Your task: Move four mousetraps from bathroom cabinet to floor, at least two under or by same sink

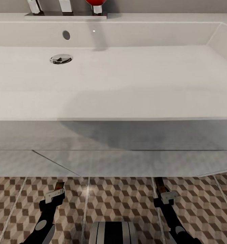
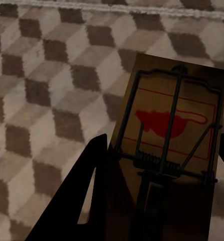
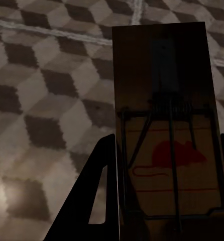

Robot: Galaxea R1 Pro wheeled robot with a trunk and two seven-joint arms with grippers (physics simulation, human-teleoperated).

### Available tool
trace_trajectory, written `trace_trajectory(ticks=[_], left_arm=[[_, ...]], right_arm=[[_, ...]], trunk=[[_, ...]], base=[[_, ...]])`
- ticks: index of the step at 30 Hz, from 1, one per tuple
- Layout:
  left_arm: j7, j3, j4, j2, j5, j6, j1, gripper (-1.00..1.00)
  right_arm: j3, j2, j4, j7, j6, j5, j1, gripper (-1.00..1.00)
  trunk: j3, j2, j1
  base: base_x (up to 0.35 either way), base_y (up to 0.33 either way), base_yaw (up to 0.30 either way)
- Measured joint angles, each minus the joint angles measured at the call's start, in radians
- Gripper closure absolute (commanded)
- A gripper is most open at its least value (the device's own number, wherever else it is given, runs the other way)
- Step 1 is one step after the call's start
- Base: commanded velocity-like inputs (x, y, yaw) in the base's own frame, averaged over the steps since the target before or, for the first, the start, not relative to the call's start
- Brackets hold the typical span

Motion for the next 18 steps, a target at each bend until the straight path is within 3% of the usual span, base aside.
trace_trajectory(ticks=[13,18], left_arm=[[0.0,0.002,-0.01,0.0,0.0,-0.004,0.0,1.0],[0.0,0.002,-0.011,0.0,0.0,-0.004,0.0,1.0]], right_arm=[[0.0,0.0,0.0,-0.001,-0.002,-0.001,0.0,1.0],[0.0,0.0,0.0,-0.001,-0.002,-0.001,0.0,1.0]], trunk=[[-0.05,-0.003,0.006],[-0.05,-0.003,0.006]], base=[[0.0,0.0,0.0],[0.0,0.0,0.0]])
